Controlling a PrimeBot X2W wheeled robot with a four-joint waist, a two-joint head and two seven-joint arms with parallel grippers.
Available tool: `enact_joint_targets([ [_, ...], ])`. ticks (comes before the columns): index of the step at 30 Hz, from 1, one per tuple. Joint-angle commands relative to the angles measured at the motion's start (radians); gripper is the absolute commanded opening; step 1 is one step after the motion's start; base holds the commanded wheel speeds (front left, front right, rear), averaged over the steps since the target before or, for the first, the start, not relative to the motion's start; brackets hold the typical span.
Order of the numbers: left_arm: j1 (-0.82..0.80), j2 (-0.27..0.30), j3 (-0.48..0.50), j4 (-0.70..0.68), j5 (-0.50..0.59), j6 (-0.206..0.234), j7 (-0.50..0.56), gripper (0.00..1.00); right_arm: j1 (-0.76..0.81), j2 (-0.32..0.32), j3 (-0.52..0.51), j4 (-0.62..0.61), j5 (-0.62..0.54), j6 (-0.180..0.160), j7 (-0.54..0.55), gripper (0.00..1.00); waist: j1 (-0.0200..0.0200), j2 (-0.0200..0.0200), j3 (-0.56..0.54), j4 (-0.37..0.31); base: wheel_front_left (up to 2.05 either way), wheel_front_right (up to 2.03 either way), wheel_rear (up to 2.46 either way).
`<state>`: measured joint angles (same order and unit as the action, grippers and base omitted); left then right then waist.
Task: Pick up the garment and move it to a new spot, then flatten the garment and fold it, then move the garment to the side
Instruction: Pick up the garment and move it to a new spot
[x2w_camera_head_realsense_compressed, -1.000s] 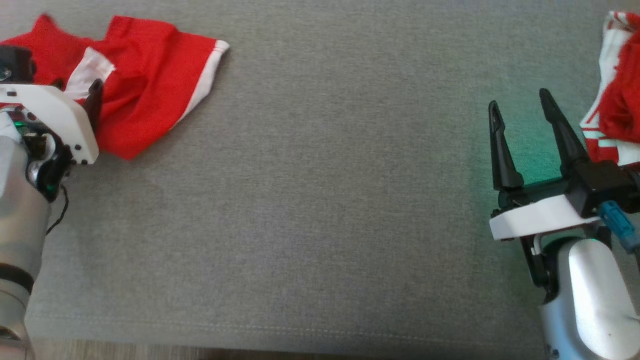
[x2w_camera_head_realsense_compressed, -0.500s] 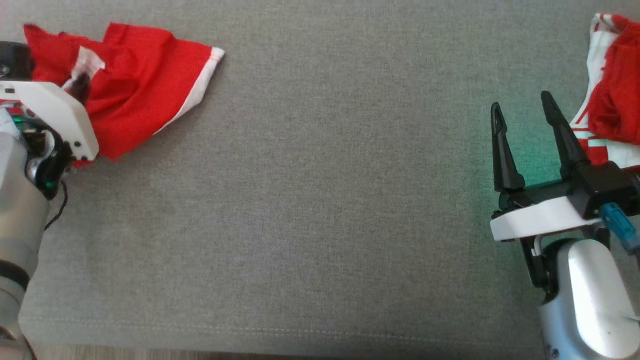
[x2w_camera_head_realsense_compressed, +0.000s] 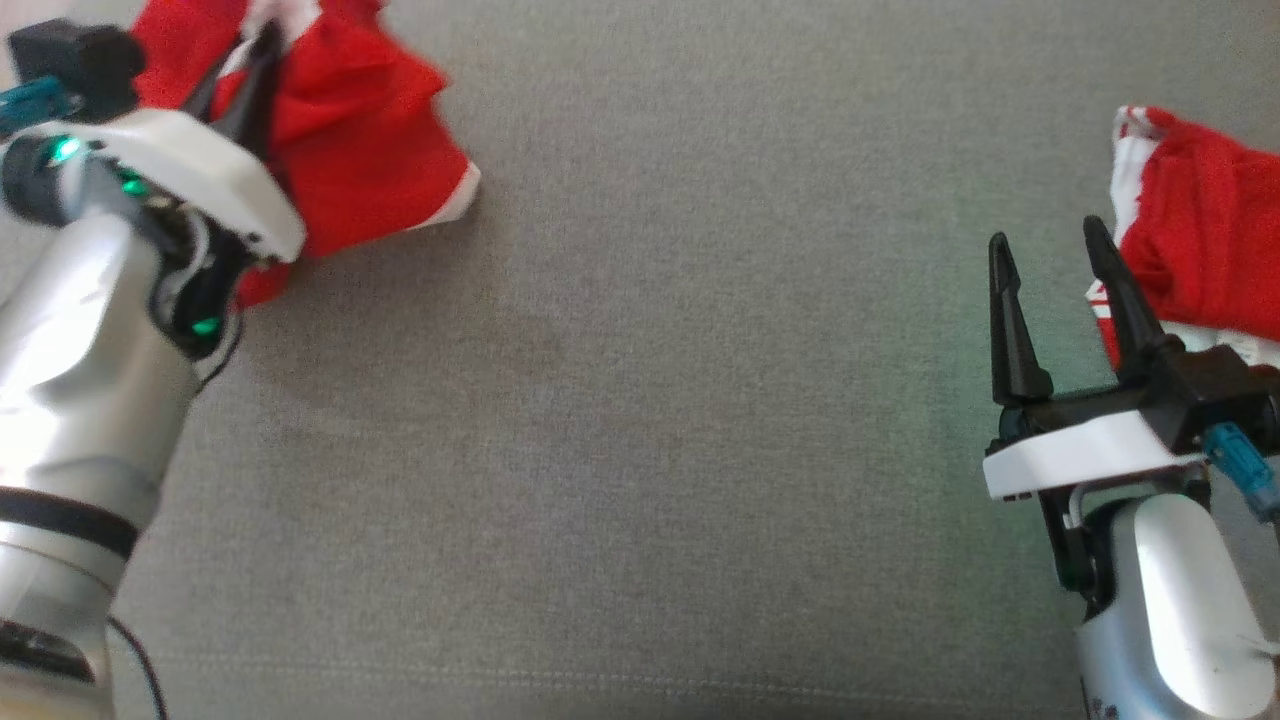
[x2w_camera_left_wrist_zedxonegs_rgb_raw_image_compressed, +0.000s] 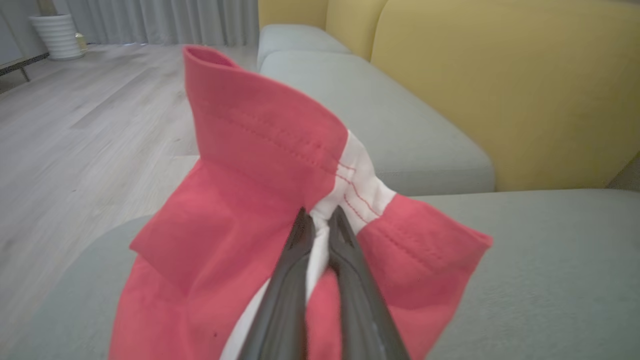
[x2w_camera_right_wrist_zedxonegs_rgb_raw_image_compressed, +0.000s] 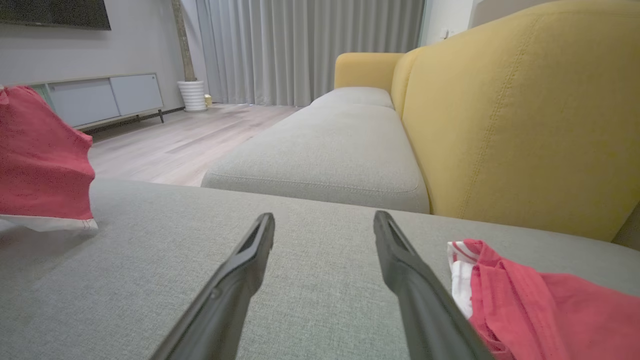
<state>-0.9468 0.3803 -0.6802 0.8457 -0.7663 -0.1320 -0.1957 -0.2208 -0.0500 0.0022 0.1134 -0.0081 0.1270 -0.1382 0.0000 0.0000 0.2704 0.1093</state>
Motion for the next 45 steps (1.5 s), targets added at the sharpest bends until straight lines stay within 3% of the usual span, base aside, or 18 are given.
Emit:
enact_joint_targets([
  [1,-0.039,0.033,0.027,-0.046,-0.009,0.001,-0.015,0.00,-0.004,0.000,0.021,-0.023,0.008,0.004,-0.013,1.00,0.0000,0.0000,-0.026,-0.008,0.00,0.00,0.00],
  [13,0.016,-0.067,-0.042,-0.272,0.009,0.063,0.028,0.00,0.001,0.000,0.023,0.017,0.041,0.004,-0.044,1.00,0.0000,0.0000,-0.072,-0.055,0.00,0.00,0.00],
  [18,0.055,-0.170,-0.120,-0.317,0.059,0.133,0.037,0.00,-0.004,0.000,0.028,0.031,0.051,0.004,-0.056,1.00,0.0000,0.0000,-0.071,-0.082,0.00,0.00,0.00],
  [24,0.094,-0.292,-0.246,-0.255,0.140,0.191,0.028,0.00,-0.021,0.000,0.044,0.046,0.066,0.004,-0.065,1.00,0.0000,0.0000,-0.068,-0.133,0.00,0.00,0.00],
  [25,0.102,-0.302,-0.268,-0.239,0.148,0.192,0.026,0.54,-0.024,0.000,0.045,0.048,0.068,0.004,-0.067,1.00,0.0000,0.0000,-0.067,-0.141,0.00,0.00,0.00],
  [26,0.110,-0.311,-0.288,-0.224,0.153,0.190,0.026,1.00,-0.026,0.000,0.047,0.052,0.071,0.004,-0.069,1.00,0.0000,0.0000,-0.067,-0.148,0.00,0.00,0.00],
  [31,0.135,-0.327,-0.312,-0.182,0.131,0.192,-0.014,1.00,-0.024,0.000,0.047,0.063,0.078,0.004,-0.078,1.00,0.0000,0.0000,-0.070,-0.163,0.00,0.00,0.00],
  [36,0.129,-0.321,-0.226,-0.187,0.086,0.205,-0.057,1.00,-0.013,0.000,0.042,0.077,0.078,0.004,-0.084,1.00,0.0000,0.0000,-0.085,-0.141,0.00,0.00,0.00],
  [45,0.289,-0.149,0.033,-0.344,0.089,0.217,-0.066,1.00,0.022,0.000,0.032,0.087,0.072,0.004,-0.080,1.00,0.0000,0.0000,-0.135,-0.057,0.00,0.00,0.00],
])
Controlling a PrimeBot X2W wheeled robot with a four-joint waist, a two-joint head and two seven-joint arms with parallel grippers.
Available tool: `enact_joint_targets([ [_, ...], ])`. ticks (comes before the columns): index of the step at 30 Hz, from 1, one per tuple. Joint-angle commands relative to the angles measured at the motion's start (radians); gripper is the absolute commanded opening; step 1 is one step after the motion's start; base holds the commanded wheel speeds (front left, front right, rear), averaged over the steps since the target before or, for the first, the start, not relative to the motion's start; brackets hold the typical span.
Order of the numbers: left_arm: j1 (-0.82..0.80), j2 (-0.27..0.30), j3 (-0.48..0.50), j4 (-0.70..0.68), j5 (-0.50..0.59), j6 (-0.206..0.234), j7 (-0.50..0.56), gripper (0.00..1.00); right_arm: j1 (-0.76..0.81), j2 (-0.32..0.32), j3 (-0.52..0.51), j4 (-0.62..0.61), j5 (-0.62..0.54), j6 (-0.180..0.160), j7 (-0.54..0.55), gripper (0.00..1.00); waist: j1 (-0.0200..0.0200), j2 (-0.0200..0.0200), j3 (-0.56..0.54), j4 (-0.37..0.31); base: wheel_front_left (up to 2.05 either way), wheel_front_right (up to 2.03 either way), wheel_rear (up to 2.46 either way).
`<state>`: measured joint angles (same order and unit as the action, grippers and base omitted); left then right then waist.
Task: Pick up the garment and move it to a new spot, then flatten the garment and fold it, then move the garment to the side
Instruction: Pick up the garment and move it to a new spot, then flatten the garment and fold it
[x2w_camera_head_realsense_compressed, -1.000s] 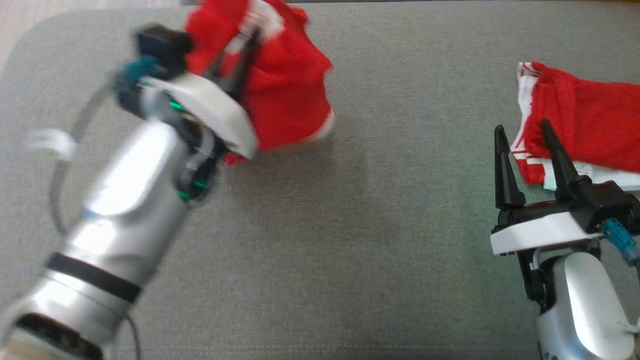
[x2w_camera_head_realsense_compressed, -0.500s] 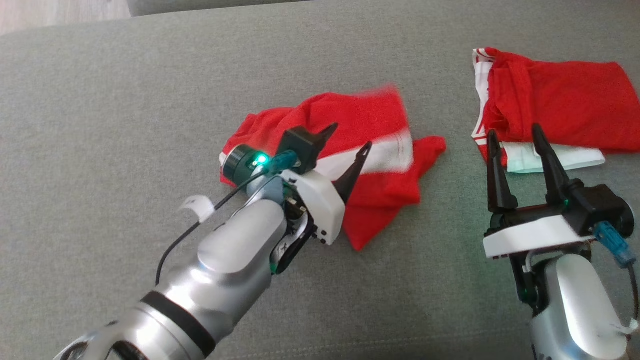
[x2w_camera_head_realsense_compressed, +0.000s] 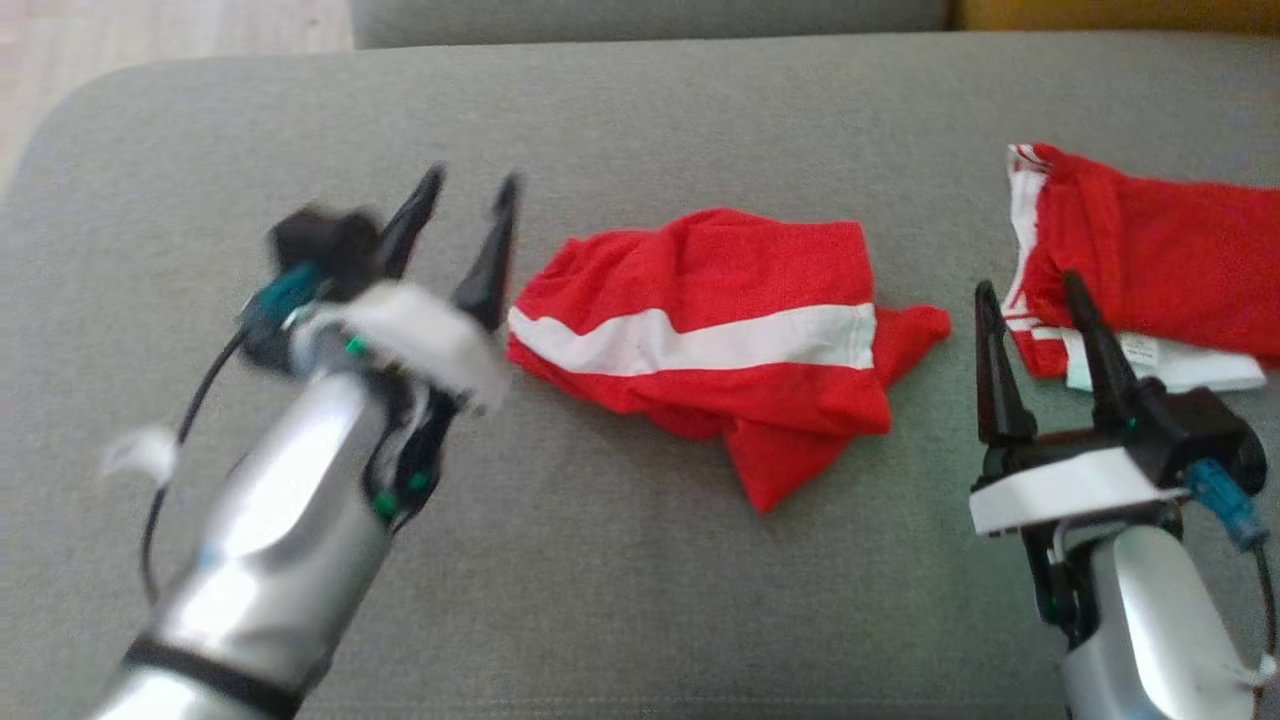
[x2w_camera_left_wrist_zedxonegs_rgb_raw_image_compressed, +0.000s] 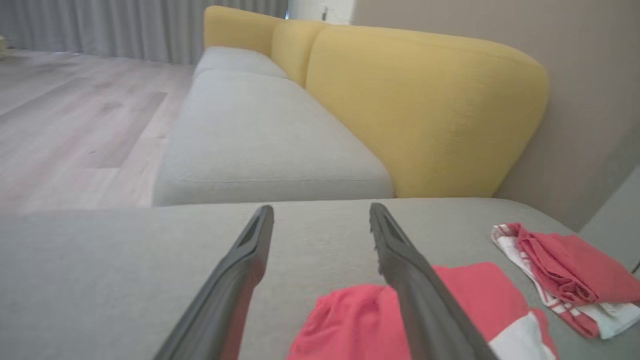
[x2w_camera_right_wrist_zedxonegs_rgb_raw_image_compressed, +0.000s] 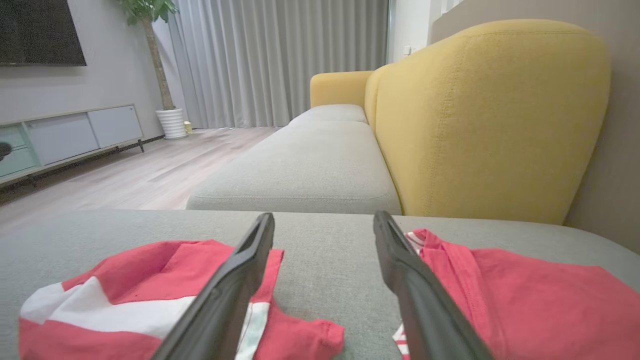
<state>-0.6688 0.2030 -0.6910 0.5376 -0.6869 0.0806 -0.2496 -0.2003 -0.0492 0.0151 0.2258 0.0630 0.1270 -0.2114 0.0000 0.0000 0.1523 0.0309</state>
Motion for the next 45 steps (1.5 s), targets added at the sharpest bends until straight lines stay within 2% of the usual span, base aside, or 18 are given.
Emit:
enact_joint_targets([
  [1,0.046,0.042,0.072,-0.058,0.012,0.002,-0.012,1.00,0.007,-0.001,0.017,-0.024,0.002,0.004,-0.005,1.00,0.0000,0.0000,-0.022,0.030,0.00,0.00,0.00],
  [4,0.157,0.063,0.142,-0.113,0.020,-0.014,-0.012,1.00,0.023,-0.001,0.013,-0.018,0.008,0.004,-0.002,1.00,0.0000,0.0000,-0.037,0.053,0.00,0.00,0.00],
  [7,0.263,0.061,0.202,-0.154,0.032,-0.032,-0.012,1.00,0.035,-0.001,0.015,-0.009,0.016,0.004,0.004,1.00,0.0000,0.0000,-0.048,0.066,0.00,0.00,0.00],
  [14,0.393,-0.006,0.331,-0.225,0.081,-0.062,-0.012,1.00,0.048,-0.001,0.016,-0.003,0.016,0.004,0.016,1.00,0.0000,0.0000,-0.050,0.073,0.00,0.00,0.00],
  [21,0.428,-0.074,0.443,-0.248,0.154,-0.112,-0.012,1.00,0.040,-0.001,0.024,-0.011,0.014,0.004,0.028,1.00,0.0000,0.0000,-0.034,0.065,0.00,0.00,0.00],
  [25,0.424,-0.096,0.474,-0.241,0.187,-0.140,-0.012,1.00,0.013,-0.001,0.028,-0.004,0.036,0.004,0.049,1.00,0.0000,0.0000,-0.020,0.067,0.00,0.00,0.00],
  [33,0.408,-0.130,0.498,-0.209,0.223,-0.177,-0.012,1.00,-0.051,-0.001,0.063,0.091,0.092,0.004,0.164,1.00,0.0000,0.0000,0.011,0.091,0.00,0.00,0.00],
  [45,0.388,-0.148,0.517,-0.189,0.248,-0.200,-0.012,1.00,-0.134,-0.001,0.111,0.222,0.310,0.004,0.244,1.00,0.0000,0.0000,0.048,0.116,0.00,0.00,0.00],
])
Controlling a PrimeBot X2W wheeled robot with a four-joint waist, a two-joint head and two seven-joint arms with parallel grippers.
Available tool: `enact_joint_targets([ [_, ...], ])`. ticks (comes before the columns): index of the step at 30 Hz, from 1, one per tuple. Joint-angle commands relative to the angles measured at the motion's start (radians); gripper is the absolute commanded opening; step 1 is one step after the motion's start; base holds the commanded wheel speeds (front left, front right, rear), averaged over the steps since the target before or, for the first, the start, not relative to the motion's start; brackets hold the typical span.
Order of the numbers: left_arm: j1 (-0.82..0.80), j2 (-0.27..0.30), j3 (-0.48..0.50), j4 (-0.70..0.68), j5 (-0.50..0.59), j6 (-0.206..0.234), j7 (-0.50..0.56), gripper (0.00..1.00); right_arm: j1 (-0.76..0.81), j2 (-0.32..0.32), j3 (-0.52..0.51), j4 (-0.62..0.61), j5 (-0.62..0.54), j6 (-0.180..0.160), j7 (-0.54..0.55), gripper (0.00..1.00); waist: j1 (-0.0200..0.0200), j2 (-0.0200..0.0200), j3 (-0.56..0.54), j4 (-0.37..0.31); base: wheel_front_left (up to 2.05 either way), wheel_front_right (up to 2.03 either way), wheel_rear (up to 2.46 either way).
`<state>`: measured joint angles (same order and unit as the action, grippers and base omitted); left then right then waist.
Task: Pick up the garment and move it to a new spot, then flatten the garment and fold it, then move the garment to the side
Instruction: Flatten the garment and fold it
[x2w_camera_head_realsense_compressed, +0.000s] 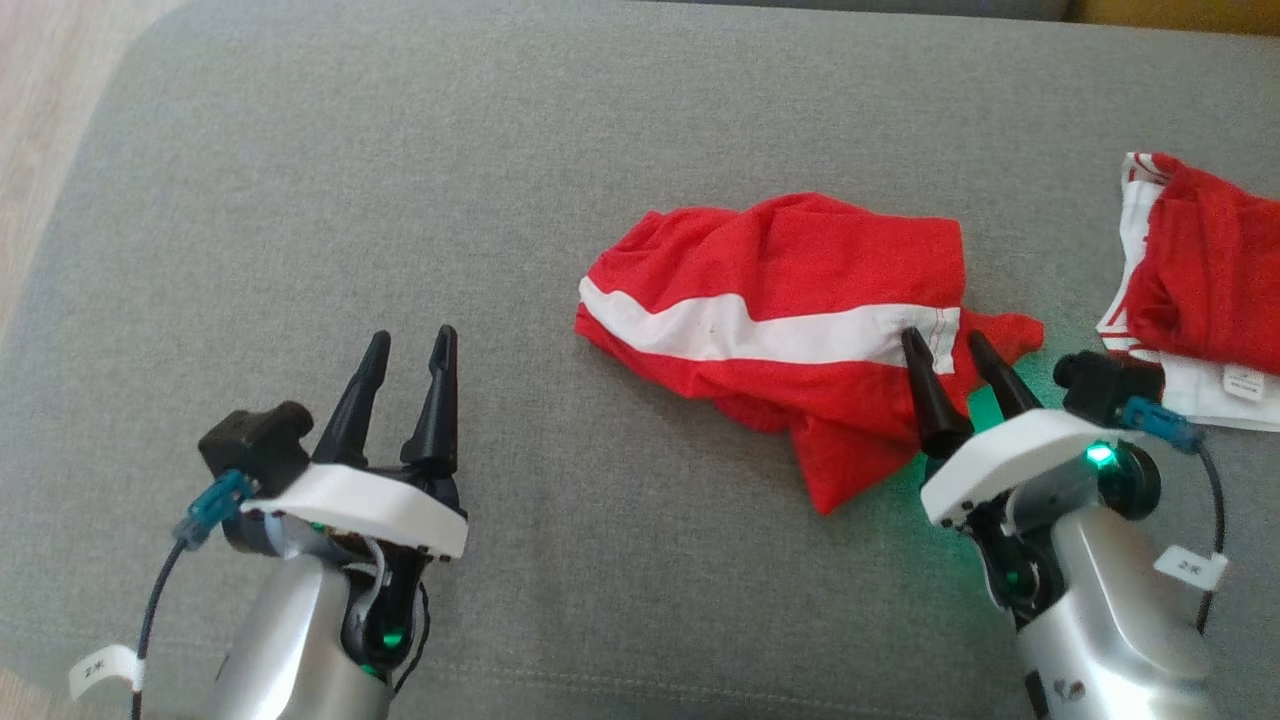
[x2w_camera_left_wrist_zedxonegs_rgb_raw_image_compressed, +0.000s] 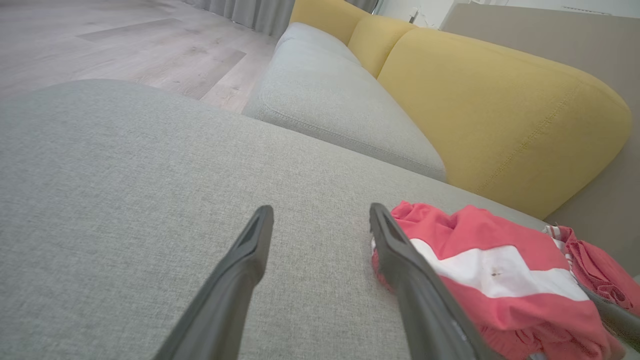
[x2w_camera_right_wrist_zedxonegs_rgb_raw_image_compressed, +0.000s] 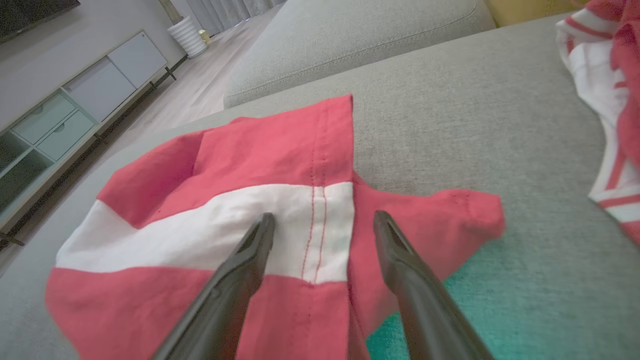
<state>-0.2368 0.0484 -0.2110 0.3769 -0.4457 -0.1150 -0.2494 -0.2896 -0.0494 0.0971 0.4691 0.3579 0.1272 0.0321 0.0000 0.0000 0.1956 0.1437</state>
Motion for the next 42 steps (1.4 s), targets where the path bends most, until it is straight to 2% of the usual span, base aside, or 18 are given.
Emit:
enact_joint_targets([
  [1,-0.046,0.006,0.037,-0.027,0.008,-0.005,-0.012,1.00,-0.054,-0.001,0.031,-0.013,0.029,0.003,0.003,1.00,0.0000,0.0000,0.009,0.005,0.00,0.00,0.00],
  [12,-0.055,0.002,0.036,-0.020,0.004,-0.011,-0.012,1.00,-0.089,-0.001,0.072,0.018,0.095,0.003,0.010,1.00,0.0000,0.0000,0.019,0.012,0.00,0.00,0.00],
  [27,-0.051,0.002,0.034,-0.007,-0.006,-0.012,-0.012,1.00,-0.051,-0.006,0.100,-0.041,0.116,0.003,0.006,1.00,0.0000,0.0000,-0.005,-0.010,0.00,0.00,0.00],
  [28,-0.051,0.002,0.033,-0.007,-0.006,-0.012,-0.012,1.00,-0.050,-0.006,0.101,-0.043,0.116,0.003,0.007,0.58,0.0000,0.0000,-0.005,-0.011,0.00,0.00,0.00],
  [29,-0.051,0.002,0.033,-0.007,-0.006,-0.012,-0.012,1.00,-0.049,-0.006,0.102,-0.045,0.116,0.003,0.009,0.22,0.0000,0.0000,-0.006,-0.012,0.00,0.00,0.00],
  [30,-0.052,0.002,0.032,-0.006,-0.005,-0.012,-0.012,1.00,-0.049,-0.007,0.104,-0.048,0.116,0.003,0.010,0.00,0.0000,0.0000,-0.006,-0.012,0.00,0.00,0.00],
  [37,-0.056,0.002,0.031,-0.001,0.001,-0.012,-0.012,1.00,-0.043,-0.022,0.113,-0.066,0.094,0.003,0.009,0.00,0.0000,0.0000,-0.009,-0.020,0.00,0.00,0.00],
  [42,-0.067,0.002,0.020,0.002,0.013,-0.013,-0.012,1.00,-0.033,-0.040,0.082,-0.096,0.053,0.003,0.003,0.00,0.0000,0.0000,-0.012,-0.035,0.00,0.00,0.00],
])
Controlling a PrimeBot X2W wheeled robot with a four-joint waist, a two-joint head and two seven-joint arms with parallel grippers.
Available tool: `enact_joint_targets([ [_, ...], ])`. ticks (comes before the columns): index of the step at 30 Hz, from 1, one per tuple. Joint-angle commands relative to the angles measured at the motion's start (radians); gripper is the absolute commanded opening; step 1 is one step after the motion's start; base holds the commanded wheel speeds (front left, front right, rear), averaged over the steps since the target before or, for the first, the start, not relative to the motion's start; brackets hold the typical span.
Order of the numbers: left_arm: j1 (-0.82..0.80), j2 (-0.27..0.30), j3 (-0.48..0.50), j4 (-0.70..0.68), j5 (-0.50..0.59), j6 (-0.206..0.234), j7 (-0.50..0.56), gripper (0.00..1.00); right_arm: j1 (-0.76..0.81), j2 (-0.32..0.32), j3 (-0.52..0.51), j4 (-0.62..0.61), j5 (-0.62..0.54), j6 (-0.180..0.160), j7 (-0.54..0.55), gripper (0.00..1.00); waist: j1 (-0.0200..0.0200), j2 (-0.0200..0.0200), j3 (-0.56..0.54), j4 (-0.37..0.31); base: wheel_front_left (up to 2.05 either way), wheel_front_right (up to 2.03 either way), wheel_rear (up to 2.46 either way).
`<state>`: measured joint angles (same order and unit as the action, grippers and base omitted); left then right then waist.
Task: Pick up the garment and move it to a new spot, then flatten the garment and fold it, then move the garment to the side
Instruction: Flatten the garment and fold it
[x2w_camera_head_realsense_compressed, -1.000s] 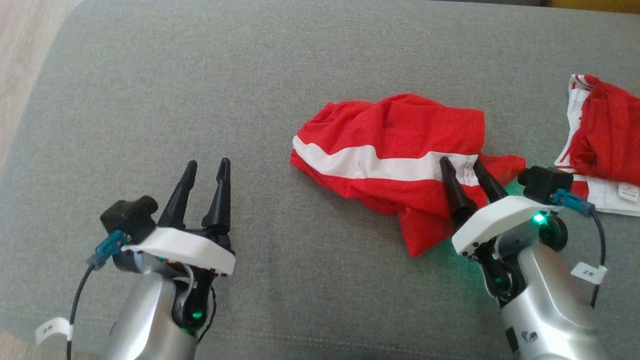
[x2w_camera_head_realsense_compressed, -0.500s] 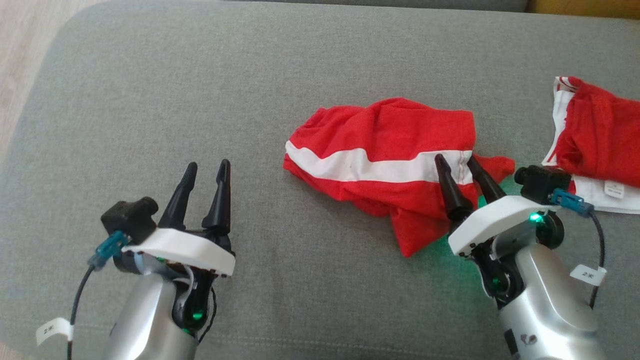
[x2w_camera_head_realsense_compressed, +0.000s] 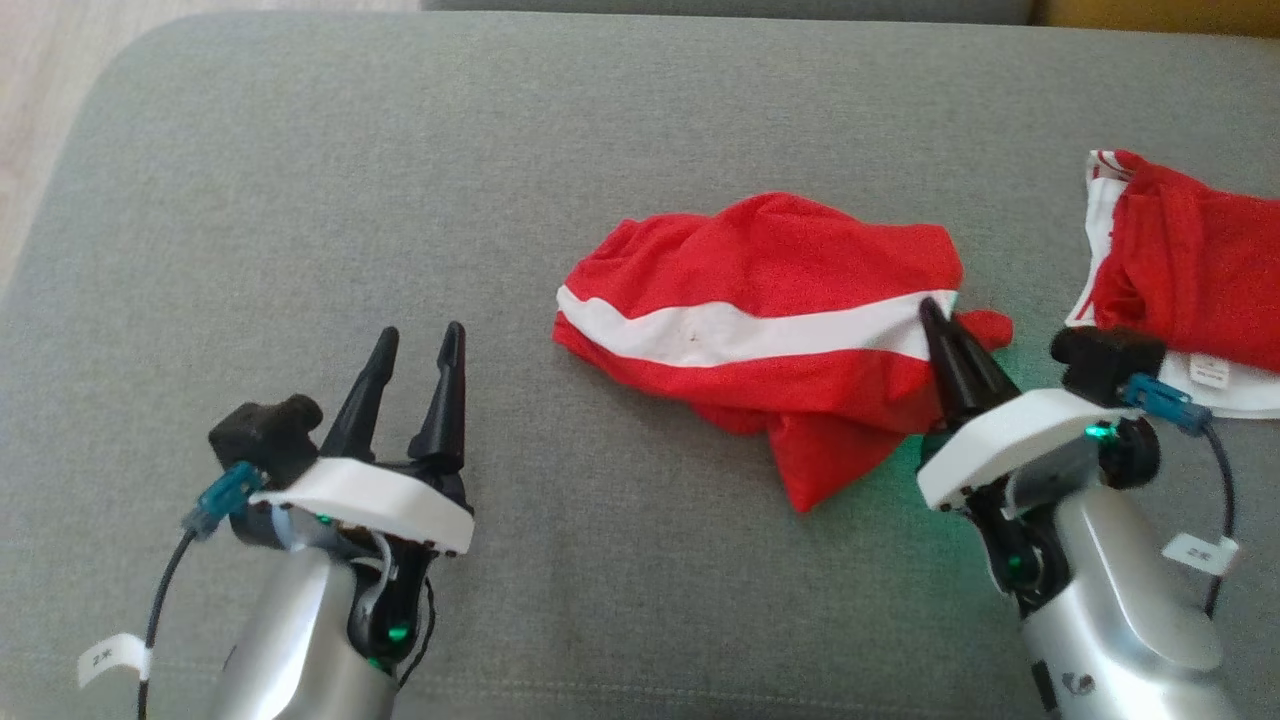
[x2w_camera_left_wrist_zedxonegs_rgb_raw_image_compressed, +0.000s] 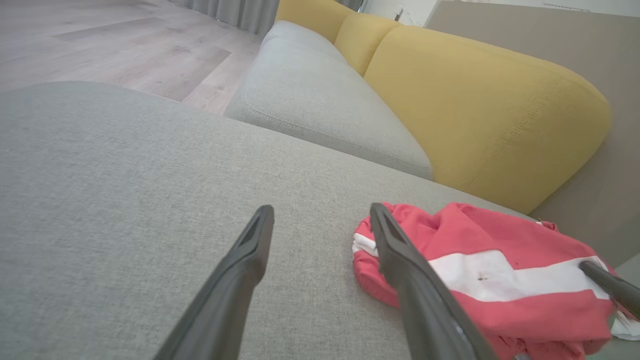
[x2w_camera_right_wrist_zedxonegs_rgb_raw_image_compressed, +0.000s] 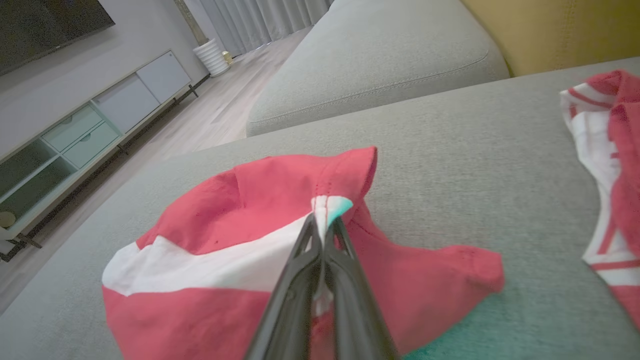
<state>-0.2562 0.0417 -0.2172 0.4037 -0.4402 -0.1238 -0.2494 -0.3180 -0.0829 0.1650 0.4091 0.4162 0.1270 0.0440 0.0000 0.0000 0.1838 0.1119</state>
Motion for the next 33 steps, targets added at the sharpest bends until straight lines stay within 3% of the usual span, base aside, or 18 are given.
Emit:
enact_joint_targets([
  [1,-0.052,0.009,0.019,-0.024,0.005,-0.004,-0.012,1.00,-0.001,-0.007,0.004,-0.043,-0.010,0.004,-0.005,0.00,0.0000,0.0000,0.000,-0.007,0.00,0.00,0.00],
  [6,-0.090,0.010,-0.074,-0.006,-0.040,-0.006,-0.012,1.00,0.018,-0.010,-0.046,-0.072,-0.039,0.004,0.018,0.00,0.0000,0.0000,0.009,-0.027,0.00,0.00,0.00],
  [11,-0.141,0.054,-0.215,0.026,-0.136,-0.007,-0.004,1.00,0.019,0.003,-0.102,-0.081,-0.080,0.004,0.027,0.00,0.0000,0.0000,0.023,-0.045,0.00,0.00,0.00],
  [23,-0.259,0.095,-0.282,0.173,-0.307,-0.007,0.085,1.00,0.029,0.017,-0.076,-0.095,-0.122,0.004,0.039,0.00,0.0000,0.0000,0.052,-0.073,0.00,0.00,0.00],
  [33,-0.351,0.126,-0.349,0.269,-0.380,-0.007,0.169,1.00,0.027,0.016,-0.060,-0.086,-0.145,0.004,0.032,0.00,0.0000,0.0000,0.057,-0.095,0.00,0.00,0.00],
])
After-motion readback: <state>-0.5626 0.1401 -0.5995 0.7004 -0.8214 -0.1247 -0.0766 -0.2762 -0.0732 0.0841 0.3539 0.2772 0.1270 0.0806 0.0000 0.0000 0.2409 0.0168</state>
